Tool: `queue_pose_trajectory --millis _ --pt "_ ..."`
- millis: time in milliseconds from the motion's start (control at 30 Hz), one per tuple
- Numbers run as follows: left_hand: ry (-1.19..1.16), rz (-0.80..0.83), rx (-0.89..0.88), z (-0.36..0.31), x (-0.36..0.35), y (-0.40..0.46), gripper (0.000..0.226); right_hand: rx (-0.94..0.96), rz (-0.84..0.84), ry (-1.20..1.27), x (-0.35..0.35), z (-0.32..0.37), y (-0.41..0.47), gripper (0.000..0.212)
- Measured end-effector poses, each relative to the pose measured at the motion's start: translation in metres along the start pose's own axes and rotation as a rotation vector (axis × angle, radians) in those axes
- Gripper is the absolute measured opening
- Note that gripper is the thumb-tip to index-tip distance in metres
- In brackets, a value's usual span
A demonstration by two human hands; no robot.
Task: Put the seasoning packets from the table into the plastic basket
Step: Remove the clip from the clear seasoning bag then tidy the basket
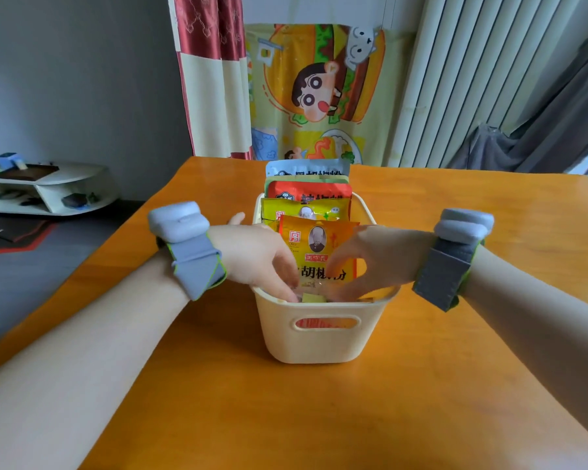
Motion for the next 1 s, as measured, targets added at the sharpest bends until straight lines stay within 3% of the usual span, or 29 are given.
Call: queue_pose_trajectory --millis 100,200,300,400,500,600,700,833,933,1000 --pt "0.088 -0.025 -0.076 -0.008 -0.002 0.004 0.019 0.053 0.09 -0.151 -0.001 0.008 0.002 0.044" --pt "0.102 -0.065 -0.175 -0.012 -0.005 0.006 0.011 0.104 0.01 -0.35 -0.011 0.016 0.009 0.038" --pt "-0.021 -0.092 -0.204 -0.007 0.0 0.005 0.008 0.129 0.059 -0.214 -0.003 0.014 0.015 0.034" --pt "-0.199 -0.189 -0.202 -0.001 0.003 0.008 0.025 0.117 0.066 0.036 0.012 -0.003 0.019 0.029" --pt "-0.037 -0.192 -0.145 -0.003 -0.004 0.014 0.007 0.087 0.065 0.105 0.01 -0.012 0.022 0.026" --pt "0.114 -0.104 -0.094 -0.01 -0.006 0.013 0.031 0.068 -0.099 0.111 0.012 -0.015 0.029 0.027" --pt "0.115 -0.085 -0.136 -0.011 -0.002 0.012 0.029 -0.007 -0.247 -0.066 0.014 -0.023 0.042 0.031" --pt "0.061 -0.107 -0.216 -0.006 -0.004 0.01 0.008 -0.075 -0.059 -0.276 0.002 -0.025 0.061 0.039" --pt "0.021 -0.142 -0.231 -0.004 -0.005 0.011 0.012 -0.072 0.09 -0.346 -0.003 -0.02 0.07 0.029" --pt "-0.071 -0.19 -0.232 -0.002 -0.005 0.011 0.014 -0.087 0.084 -0.339 -0.001 -0.022 0.072 0.036"
Point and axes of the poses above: each hand's wrist, its own y-axis towards the middle knuckle, its own x-axis out of the back of the hand, z = x × y, the point moved 2 cm from there along y, towards the middle knuckle, and after that the axes turned 5 degrees about -z, right-handed, at the moved point
